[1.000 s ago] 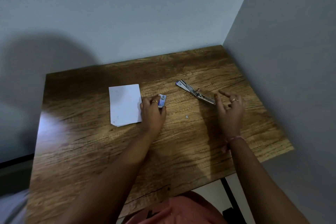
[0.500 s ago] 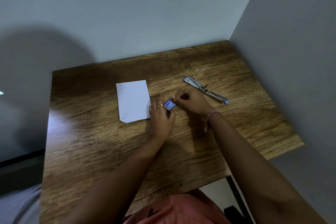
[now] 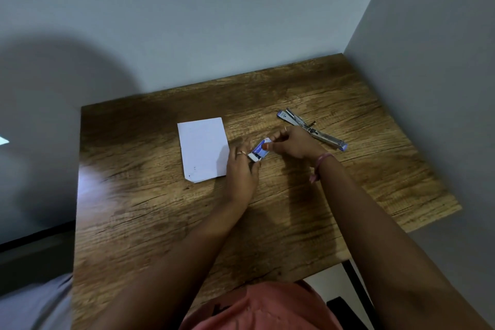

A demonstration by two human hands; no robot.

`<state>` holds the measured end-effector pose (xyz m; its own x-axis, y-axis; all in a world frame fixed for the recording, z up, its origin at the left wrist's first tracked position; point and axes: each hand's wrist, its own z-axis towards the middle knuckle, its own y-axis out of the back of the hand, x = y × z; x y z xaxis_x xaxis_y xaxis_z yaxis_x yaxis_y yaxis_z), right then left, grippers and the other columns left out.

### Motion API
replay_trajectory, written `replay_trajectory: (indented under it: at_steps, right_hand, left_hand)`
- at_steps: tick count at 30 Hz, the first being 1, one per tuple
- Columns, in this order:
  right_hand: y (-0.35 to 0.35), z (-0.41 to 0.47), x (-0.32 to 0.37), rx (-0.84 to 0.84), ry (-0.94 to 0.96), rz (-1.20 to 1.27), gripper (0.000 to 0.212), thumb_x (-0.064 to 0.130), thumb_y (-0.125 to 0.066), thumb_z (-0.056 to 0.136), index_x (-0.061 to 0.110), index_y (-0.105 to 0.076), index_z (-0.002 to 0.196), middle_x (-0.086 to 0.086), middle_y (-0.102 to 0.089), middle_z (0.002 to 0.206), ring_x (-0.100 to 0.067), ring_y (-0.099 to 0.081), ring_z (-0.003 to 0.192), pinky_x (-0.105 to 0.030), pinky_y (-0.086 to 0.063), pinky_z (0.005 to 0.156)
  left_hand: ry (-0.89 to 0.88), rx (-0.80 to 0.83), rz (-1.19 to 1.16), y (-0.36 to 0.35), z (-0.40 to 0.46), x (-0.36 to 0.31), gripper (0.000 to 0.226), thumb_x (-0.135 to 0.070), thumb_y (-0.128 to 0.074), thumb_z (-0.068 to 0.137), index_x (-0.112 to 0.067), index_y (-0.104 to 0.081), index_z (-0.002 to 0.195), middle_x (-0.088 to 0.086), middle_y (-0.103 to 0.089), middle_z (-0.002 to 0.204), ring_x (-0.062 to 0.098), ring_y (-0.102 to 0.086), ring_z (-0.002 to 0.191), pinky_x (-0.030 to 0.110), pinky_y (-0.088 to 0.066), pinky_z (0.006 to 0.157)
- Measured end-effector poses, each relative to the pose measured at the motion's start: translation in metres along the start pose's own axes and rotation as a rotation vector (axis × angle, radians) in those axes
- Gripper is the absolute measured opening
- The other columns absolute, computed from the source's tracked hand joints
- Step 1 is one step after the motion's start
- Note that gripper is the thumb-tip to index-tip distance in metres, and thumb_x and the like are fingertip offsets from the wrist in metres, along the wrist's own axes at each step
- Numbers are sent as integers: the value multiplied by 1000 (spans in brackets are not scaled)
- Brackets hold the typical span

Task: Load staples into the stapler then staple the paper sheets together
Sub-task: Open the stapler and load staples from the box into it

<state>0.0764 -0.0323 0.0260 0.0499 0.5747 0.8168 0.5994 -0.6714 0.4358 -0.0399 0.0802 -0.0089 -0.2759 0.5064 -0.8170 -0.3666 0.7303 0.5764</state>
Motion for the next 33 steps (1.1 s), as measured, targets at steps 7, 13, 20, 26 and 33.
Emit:
replay_trajectory:
  at_steps: [7, 13, 20, 26, 33]
  right_hand:
    - [9, 7, 6, -17, -104, -67, 16, 23, -78, 76, 15, -68, 85, 6, -64, 85, -4, -55, 81, -19, -40, 65]
    - [7, 8, 5, -38, -102, -95, 31, 26, -78, 76, 11, -66, 101, 4, -63, 90, -9, -56, 85, -21, -44, 68]
    - [5, -6, 9, -166, 258, -418, 10, 21, -66, 86, 14, -62, 91, 0, -54, 88, -10, -50, 76, -25, -36, 68]
    - [-6, -20, 3, -8, 365, -581, 8, 24, -65, 87, 19, -69, 91, 5, -57, 87, -8, -51, 77, -10, -34, 62]
    - [-14, -14, 1, -49, 412, -530, 8, 23, -67, 84, 18, -71, 89, 4, -62, 84, -9, -56, 76, -22, -41, 67]
  left_hand:
    - [-39, 36, -7, 4, -3, 7, 62, -4, -59, 89, -15, -34, 144, 8, -47, 135, 21, -50, 124, 39, -49, 100]
    - [-61, 46, -35, 5, -6, 14, 59, -10, -59, 90, -15, -34, 144, 8, -45, 135, 20, -52, 122, 39, -49, 99]
    - [-78, 41, -14, -1, -7, 19, 56, -13, -57, 91, -12, -36, 142, 10, -40, 139, 24, -51, 124, 44, -49, 99]
    - [-92, 35, -31, 0, -8, 19, 57, -12, -58, 89, -12, -36, 142, 9, -41, 137, 24, -52, 123, 45, -48, 99]
    - [-116, 22, -26, 1, -8, 18, 55, -11, -58, 89, -11, -38, 140, 11, -43, 134, 25, -51, 123, 45, -48, 99]
